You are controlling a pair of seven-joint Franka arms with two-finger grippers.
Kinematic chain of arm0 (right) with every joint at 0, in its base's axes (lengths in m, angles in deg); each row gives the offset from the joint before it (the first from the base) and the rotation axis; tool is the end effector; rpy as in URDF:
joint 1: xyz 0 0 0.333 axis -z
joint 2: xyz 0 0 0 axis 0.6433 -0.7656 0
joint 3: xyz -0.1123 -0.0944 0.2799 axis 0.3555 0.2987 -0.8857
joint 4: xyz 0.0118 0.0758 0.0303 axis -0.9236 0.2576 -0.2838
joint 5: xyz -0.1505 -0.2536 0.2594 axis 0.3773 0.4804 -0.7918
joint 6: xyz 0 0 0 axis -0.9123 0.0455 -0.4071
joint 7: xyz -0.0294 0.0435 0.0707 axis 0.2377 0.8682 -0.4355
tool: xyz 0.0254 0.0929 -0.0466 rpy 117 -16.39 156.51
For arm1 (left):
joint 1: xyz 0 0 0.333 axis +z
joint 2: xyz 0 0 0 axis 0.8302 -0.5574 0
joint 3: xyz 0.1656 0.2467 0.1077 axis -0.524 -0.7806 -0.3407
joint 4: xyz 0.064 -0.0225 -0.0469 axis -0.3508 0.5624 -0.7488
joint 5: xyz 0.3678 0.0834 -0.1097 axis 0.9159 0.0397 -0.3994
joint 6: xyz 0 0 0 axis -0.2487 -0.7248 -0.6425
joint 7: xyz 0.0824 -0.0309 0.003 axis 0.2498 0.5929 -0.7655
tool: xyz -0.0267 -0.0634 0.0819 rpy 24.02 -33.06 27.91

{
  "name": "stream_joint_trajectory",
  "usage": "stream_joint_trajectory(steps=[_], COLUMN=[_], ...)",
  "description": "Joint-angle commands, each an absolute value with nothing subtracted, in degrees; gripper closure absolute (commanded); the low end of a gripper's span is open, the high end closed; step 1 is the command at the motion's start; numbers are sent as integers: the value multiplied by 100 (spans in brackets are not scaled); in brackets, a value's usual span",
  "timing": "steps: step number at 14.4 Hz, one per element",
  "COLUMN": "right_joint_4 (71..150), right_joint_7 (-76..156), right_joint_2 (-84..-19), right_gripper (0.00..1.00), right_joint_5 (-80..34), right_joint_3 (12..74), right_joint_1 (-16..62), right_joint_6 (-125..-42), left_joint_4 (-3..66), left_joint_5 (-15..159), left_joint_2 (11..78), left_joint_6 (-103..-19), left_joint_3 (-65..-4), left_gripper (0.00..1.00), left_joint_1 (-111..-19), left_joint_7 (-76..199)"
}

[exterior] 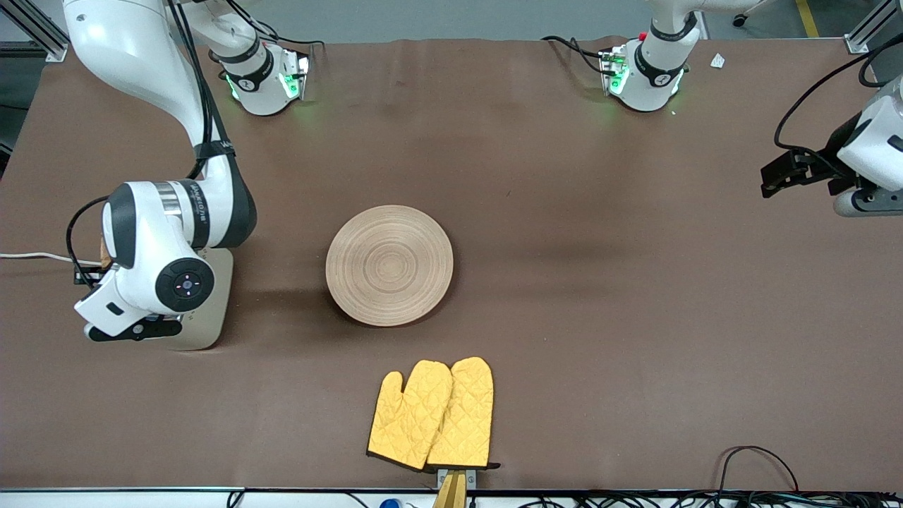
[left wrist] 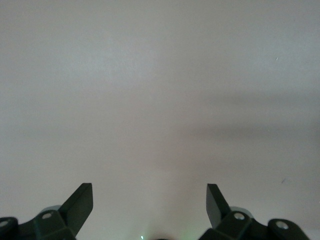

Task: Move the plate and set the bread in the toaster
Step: 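Lower the bread into the toaster slot with the right gripper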

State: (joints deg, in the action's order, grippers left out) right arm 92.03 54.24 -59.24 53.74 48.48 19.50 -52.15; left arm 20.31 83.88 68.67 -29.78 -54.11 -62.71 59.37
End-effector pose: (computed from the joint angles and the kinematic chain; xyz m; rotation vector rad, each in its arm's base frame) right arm 0.6604 0.0626 0.3941 2.2495 0.1218 -0.3871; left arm 0.5527 -0.0449 0.6189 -3.0794 0.0205 0.0960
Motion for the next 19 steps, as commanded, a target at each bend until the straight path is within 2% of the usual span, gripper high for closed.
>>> stream_joint_trajectory(steps=[1, 3, 4, 5, 6, 7, 9, 15, 19], right_joint_4=[9179, 9187, 9179, 9170, 9144, 9126, 9117, 9336, 9809], right_joint_7=[5495, 5582, 5618, 5618, 5618, 5618, 5583, 4906, 4897], right_joint_2=[-5983, -6001, -6044, -6036, -6010, -5966, -5669, -4123, -3191], right_gripper=[100, 94, 79, 40, 5, 0, 0, 0, 0], right_joint_5=[5068, 4788, 4673, 4602, 4479, 4287, 3813, 1677, 1051], right_joint_3=[4814, 4814, 4814, 4814, 4814, 4814, 4823, 4814, 4814], right_joint_1=[1938, 1991, 2008, 2017, 2035, 2052, 2175, 3176, 3309], right_joint_6=[-5301, -5460, -5478, -5521, -5539, -5548, -5574, -5662, -5933], left_joint_4=[2238, 2193, 2193, 2210, 2202, 2211, 2193, 2193, 2193], left_joint_5=[8348, 8330, 8321, 8321, 8313, 8312, 8312, 8286, 8286], left_joint_2=[7149, 7131, 7096, 7096, 7087, 7087, 7087, 7078, 7017], left_joint_6=[-3032, -3006, -2997, -2988, -2988, -2988, -2988, -2918, -2909], left_joint_3=[-5455, -5463, -5455, -5411, -5393, -5393, -5384, -5296, -5296], left_gripper=[0, 0, 0, 0, 0, 0, 0, 0, 0], left_joint_1=[-6324, -6377, -6360, -6333, -6324, -6324, -6351, -6342, -6342], left_joint_7=[5833, 5929, 5947, 5939, 5921, 5912, 5947, 6114, 6132])
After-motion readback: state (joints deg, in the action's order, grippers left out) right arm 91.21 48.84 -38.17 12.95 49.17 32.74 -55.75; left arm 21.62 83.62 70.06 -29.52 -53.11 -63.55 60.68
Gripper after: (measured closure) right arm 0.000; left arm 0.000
